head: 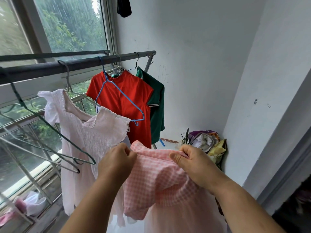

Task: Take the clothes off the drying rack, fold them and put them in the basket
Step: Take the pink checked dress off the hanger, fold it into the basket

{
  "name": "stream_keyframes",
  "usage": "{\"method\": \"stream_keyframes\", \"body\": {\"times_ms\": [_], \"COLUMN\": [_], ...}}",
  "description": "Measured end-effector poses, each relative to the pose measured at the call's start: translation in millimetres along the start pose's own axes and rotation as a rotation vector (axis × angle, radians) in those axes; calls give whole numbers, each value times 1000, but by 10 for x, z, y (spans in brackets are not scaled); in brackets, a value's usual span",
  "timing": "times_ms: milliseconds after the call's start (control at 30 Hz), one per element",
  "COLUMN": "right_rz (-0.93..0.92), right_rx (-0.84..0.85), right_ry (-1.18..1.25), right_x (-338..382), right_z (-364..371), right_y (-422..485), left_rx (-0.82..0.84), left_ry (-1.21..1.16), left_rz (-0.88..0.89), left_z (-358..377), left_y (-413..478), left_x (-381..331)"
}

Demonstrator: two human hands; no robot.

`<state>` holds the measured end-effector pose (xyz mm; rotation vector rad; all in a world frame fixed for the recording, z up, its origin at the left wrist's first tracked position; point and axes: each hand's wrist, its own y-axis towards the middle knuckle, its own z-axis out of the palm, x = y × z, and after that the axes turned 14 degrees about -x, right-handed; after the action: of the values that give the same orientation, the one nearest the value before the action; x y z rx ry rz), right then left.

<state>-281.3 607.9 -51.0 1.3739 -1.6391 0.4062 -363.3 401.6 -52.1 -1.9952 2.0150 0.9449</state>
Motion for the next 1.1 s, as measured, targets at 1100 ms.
{"method": "stream_keyframes", "body": {"times_ms": [1100], "right_rz": [-135], "right_rx": [-130], "right_ry": [157], "right_x": [242], "right_z": [-219], "right_y": [90], "left_rx": [42], "left_ry": [-388], "left_rz": [97], "left_z": [-22], "left_y": [37], "left_x": [-104]}}
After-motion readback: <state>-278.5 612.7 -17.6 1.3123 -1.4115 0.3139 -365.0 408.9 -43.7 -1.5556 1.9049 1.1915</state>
